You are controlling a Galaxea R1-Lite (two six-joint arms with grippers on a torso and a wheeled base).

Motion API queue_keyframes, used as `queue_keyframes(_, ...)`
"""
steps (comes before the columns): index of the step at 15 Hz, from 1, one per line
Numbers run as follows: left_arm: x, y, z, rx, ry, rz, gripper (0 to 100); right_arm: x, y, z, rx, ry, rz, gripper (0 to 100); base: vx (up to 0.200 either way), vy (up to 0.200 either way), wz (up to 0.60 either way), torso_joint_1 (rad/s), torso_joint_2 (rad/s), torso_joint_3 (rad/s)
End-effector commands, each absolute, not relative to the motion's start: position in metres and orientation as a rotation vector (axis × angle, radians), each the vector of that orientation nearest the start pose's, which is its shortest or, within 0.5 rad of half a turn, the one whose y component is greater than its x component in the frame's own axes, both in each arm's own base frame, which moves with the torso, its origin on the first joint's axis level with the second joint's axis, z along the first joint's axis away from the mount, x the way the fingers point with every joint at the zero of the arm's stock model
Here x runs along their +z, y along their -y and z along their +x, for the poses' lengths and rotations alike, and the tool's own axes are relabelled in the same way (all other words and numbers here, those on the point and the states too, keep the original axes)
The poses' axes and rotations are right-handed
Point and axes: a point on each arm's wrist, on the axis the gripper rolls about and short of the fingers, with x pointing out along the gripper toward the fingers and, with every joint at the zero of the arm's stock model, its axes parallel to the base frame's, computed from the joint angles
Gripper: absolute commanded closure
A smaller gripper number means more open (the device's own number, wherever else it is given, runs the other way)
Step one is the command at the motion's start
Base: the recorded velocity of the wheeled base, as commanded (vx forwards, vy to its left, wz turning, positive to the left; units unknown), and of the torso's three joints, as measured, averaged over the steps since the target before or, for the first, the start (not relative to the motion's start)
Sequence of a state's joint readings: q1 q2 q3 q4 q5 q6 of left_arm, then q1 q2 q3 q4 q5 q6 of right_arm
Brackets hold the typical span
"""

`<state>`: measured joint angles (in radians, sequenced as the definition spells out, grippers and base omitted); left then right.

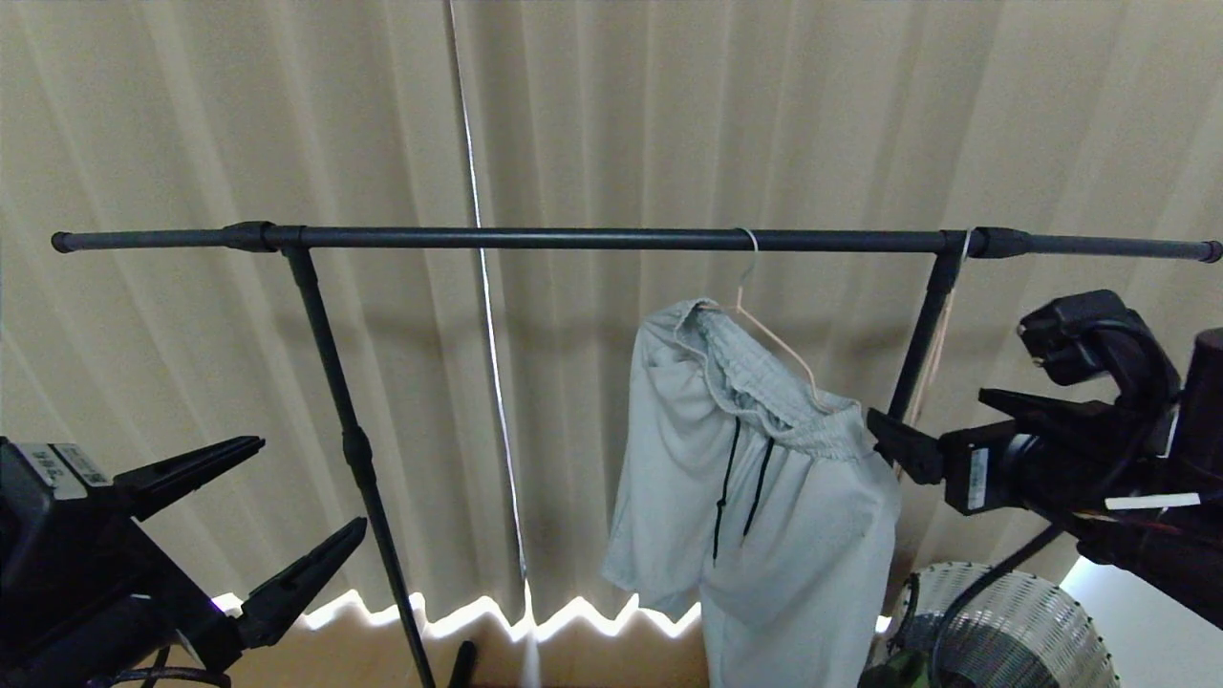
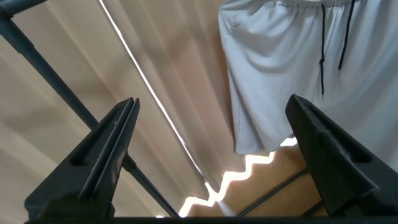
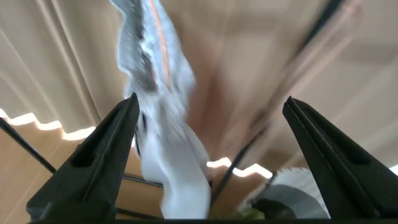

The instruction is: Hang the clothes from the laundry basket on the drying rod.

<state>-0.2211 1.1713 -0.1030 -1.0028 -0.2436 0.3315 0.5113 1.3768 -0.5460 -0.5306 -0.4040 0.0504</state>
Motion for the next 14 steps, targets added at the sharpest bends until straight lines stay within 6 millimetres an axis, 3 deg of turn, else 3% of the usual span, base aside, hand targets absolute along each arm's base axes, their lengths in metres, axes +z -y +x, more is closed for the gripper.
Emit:
queue_keyframes(1,0.152,0.035,0.132,-0.472,0.006,0.324,0,0.185,-0.080,0.170,0.072,-0.254,-0.073,0,0.000,0.000,0.00,0.000,0.00,0.000)
queue_keyframes(5,0.150,0.036,0.134,-0.475,-0.010,0.324,0,0.161,-0.065,0.142,0.071,-0.298,-0.095,0,0.000,0.000,0.00,0.000,0.00,0.000)
queue_keyframes(8,0.151,0.036,0.135,-0.474,-0.007,0.326,0,0.160,-0.058,0.130,0.074,-0.279,-0.088,0,0.000,0.000,0.00,0.000,0.00,0.000)
queue_keyframes(14,0.147,0.036,0.137,-0.478,-0.034,0.322,0,0.140,-0.053,0.120,0.086,-0.339,-0.202,0,-0.200,0.000,0.00,0.002,0.00,0.003)
